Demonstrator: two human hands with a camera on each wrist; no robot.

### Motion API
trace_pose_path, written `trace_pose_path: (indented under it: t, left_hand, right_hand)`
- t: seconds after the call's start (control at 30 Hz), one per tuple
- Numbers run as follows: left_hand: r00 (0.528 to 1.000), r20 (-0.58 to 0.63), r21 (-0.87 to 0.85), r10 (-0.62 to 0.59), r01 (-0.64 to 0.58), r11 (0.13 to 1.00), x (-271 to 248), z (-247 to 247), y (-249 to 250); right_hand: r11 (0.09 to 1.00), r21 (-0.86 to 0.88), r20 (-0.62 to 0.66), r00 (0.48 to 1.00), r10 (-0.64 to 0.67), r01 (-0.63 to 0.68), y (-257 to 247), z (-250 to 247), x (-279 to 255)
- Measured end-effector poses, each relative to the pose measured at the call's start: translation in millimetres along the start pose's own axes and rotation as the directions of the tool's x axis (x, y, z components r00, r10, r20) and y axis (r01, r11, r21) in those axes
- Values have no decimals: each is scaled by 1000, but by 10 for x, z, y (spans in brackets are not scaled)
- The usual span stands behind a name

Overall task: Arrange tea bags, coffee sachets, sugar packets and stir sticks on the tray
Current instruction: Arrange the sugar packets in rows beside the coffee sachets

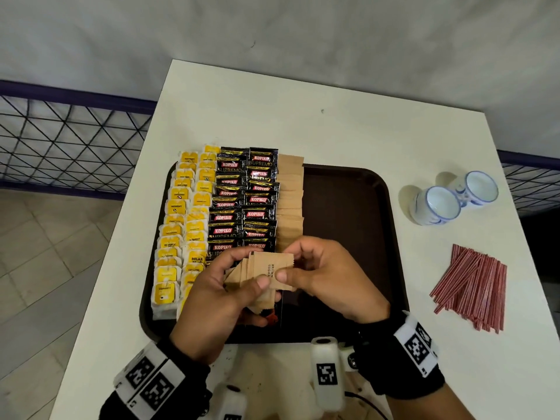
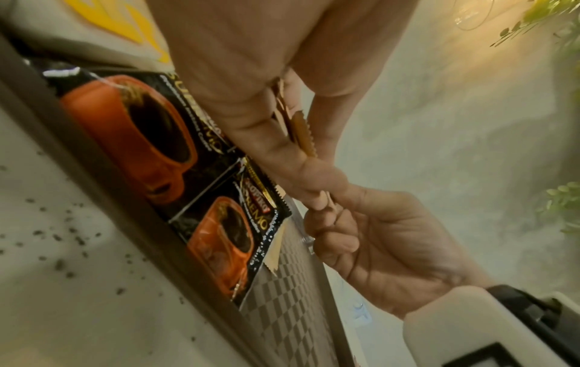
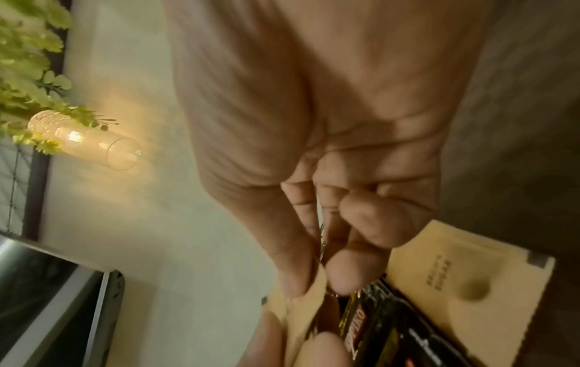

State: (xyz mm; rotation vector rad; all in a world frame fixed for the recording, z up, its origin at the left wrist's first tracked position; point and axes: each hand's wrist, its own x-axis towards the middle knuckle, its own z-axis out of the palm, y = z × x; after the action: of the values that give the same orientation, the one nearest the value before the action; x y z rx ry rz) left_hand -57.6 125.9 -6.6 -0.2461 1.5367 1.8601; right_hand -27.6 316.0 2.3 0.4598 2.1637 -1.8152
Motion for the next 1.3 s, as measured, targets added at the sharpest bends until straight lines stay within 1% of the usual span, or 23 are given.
trace_pose_path:
  t: [0.1, 0.2, 0.33, 0.4, 0.5, 0.53, 0.57, 0.63, 0.7, 0.77, 0.83, 0.9, 0.97, 1.03, 1.1, 1.17, 1.23, 1.27, 1.3]
  left_hand:
    - [999, -20, -33, -33, 33, 999, 8, -4, 0]
    - [998, -24, -47, -53, 52, 998, 15, -2, 9]
    - [995, 16, -2, -96, 96, 995, -4, 24, 7]
    - [993, 45, 26, -110, 109, 994, -26, 52, -4]
    - [989, 85, 33, -118, 115, 993, -49, 99, -7]
    - [988, 96, 33, -123, 120, 992, -53, 104, -4]
    - [986, 106, 31, -131, 129, 991, -55, 102, 4]
    - [982, 121, 14, -148, 148, 989, -59, 68, 24]
    - [982, 114, 17, -151, 150, 988, -59, 6, 46]
    - [984, 96, 26, -148, 146, 989, -63, -61, 72]
    - [985, 93, 17, -147, 146, 989, -67, -114, 97]
    - [985, 94, 7, -142, 142, 990, -70, -147, 106]
    - [987, 83, 0, -135, 136, 991, -64, -164, 109]
    - [986, 96, -3, -132, 133, 991, -61, -180, 113]
    - [983, 135, 20, -124, 122, 992, -63, -184, 118]
    - [969, 223, 87, -107, 90, 992, -80, -153, 106]
    - [946, 317, 215, -72, 3, 977, -111, -79, 59]
    - [933, 353, 278, -68, -35, 960, -130, -30, 30]
    - [921, 379, 332, -88, -47, 942, -148, 12, 1]
  right_hand:
    - [993, 104, -13, 998, 65, -63, 33, 5, -12]
    - [988, 140, -30, 997, 75, -70, 41, -3, -14]
    - [968, 231, -86, 989, 121, -98, 9, -15, -4]
    - [964, 250, -80, 990, 114, -91, 6, -22, 0]
    - [961, 272, -42, 997, 67, -54, 4, -26, -11]
    - [957, 288, -47, 997, 56, -40, 3, -32, -12]
    - [953, 300, -68, 996, 50, -28, 2, -51, -10]
    - [953, 304, -149, 988, 50, -3, -1, -120, 0]
    - [960, 279, -236, 970, 53, 16, 9, -249, -2]
    - [977, 214, -275, 960, 59, 2, 29, -399, -29]
    - [995, 91, -268, 961, 66, -43, 69, -491, -66]
    - [995, -18, -227, 970, 87, -94, 120, -489, -93]
    - [988, -81, -182, 977, 115, -132, 174, -436, -105]
    - [982, -116, -171, 977, 130, -151, 224, -389, -105]
    - [977, -139, -176, 975, 136, -162, 265, -365, -93]
    - [972, -162, -177, 975, 138, -168, 285, -341, -73]
    - [971, -177, -179, 975, 132, -164, 286, -315, -55]
    - [970, -180, -182, 975, 130, -163, 283, -304, -47]
    - [970, -179, -181, 975, 131, -164, 275, -290, -42]
